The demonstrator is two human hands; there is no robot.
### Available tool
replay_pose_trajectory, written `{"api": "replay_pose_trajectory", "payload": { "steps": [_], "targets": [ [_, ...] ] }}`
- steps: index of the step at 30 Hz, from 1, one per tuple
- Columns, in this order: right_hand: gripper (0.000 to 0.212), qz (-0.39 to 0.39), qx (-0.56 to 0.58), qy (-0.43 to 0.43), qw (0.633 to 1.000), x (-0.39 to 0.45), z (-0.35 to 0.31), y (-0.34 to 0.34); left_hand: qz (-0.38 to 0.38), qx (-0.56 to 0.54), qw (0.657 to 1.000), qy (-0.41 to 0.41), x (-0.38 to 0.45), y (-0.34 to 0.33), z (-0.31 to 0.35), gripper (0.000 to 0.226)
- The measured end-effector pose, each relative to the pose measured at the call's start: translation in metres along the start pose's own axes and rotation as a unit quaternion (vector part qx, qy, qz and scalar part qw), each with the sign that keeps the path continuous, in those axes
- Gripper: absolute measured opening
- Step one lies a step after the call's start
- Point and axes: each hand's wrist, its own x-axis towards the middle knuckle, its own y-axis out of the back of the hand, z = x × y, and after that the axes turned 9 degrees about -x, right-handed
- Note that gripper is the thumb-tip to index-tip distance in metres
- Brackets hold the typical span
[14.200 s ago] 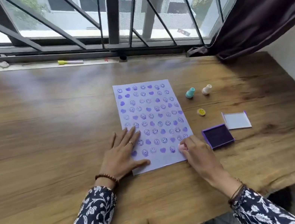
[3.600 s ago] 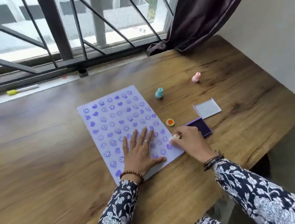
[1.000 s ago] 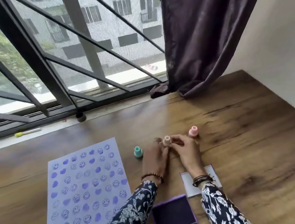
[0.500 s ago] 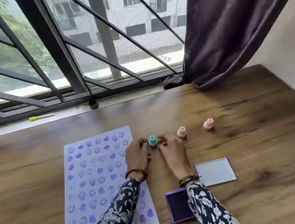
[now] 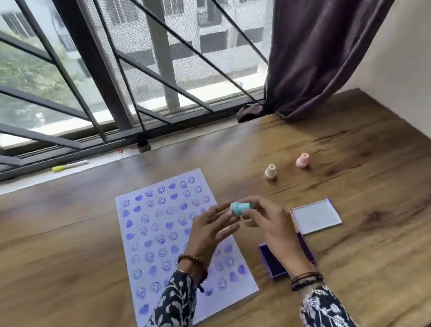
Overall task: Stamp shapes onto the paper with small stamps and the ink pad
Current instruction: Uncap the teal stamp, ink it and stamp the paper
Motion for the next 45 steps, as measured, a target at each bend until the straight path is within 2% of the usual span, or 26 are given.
{"api": "replay_pose_trajectory", "payload": {
  "steps": [4,7,9,11,13,16,18,21,23,25,26,28,30,35,39,42,45],
  "targets": [
    [0.013,0.044,0.007,-0.003,0.999,-0.024,-0.01,-0.008,-0.011,-0.026,1.0,0.008,-0.017,0.004,0.002,0.018],
    [0.026,0.091,0.117,-0.103,0.984,-0.037,-0.012,-0.015,-0.029,0.077,0.996,-0.025,-0.024,0.007,0.003,0.021],
    [0.025,0.103,0.255,-0.17,0.946,-0.043,-0.016,-0.016,-0.024,0.204,0.976,-0.072,-0.027,0.01,0.002,0.02],
    [0.025,0.095,0.38,-0.207,0.896,-0.052,-0.017,-0.013,-0.012,0.362,0.921,-0.14,-0.026,0.013,-0.002,0.018],
    [0.024,0.079,0.454,-0.217,0.861,-0.062,-0.015,-0.009,-0.03,0.478,0.857,-0.188,-0.019,0.017,-0.009,0.019],
    [0.035,0.085,0.498,-0.217,0.835,-0.072,-0.008,-0.002,-0.053,0.6,0.775,-0.192,-0.009,0.016,-0.017,0.025],
    [0.041,0.095,0.489,-0.222,0.838,-0.076,-0.005,0.007,-0.063,0.64,0.745,-0.181,-0.006,0.013,-0.02,0.027],
    [0.031,0.093,0.416,-0.23,0.875,-0.08,0.0,0.024,-0.059,0.643,0.739,-0.192,-0.007,0.012,-0.026,0.034],
    [0.018,0.08,0.306,-0.226,0.922,-0.081,0.005,0.035,-0.065,0.634,0.742,-0.208,-0.01,0.01,-0.033,0.049],
    [0.02,0.066,0.108,-0.218,0.968,-0.08,0.013,0.043,-0.101,0.654,0.727,-0.185,-0.016,0.004,-0.041,0.068],
    [0.021,0.062,-0.024,-0.209,0.976,-0.078,0.013,0.047,-0.116,0.672,0.712,-0.167,-0.019,0.0,-0.047,0.075],
    [0.02,0.042,-0.258,-0.176,0.949,-0.074,0.002,0.055,-0.129,0.697,0.689,-0.151,-0.023,-0.006,-0.058,0.082],
    [0.019,0.028,-0.364,-0.129,0.922,-0.069,-0.015,0.063,-0.118,0.701,0.687,-0.152,-0.025,-0.009,-0.066,0.08],
    [0.016,0.059,-0.421,-0.012,0.905,-0.063,-0.063,0.082,-0.083,0.694,0.698,-0.155,-0.024,-0.007,-0.074,0.074],
    [0.014,0.092,-0.424,0.032,0.901,-0.062,-0.081,0.088,-0.073,0.697,0.694,-0.164,-0.023,-0.005,-0.077,0.085],
    [0.016,0.09,-0.431,0.006,0.898,-0.058,-0.055,0.08,-0.067,0.687,0.705,-0.163,-0.023,-0.005,-0.078,0.086],
    [0.015,-0.019,-0.47,-0.062,0.88,-0.066,-0.006,0.06,-0.071,0.692,0.699,-0.166,-0.023,-0.006,-0.077,0.084]
  ]
}}
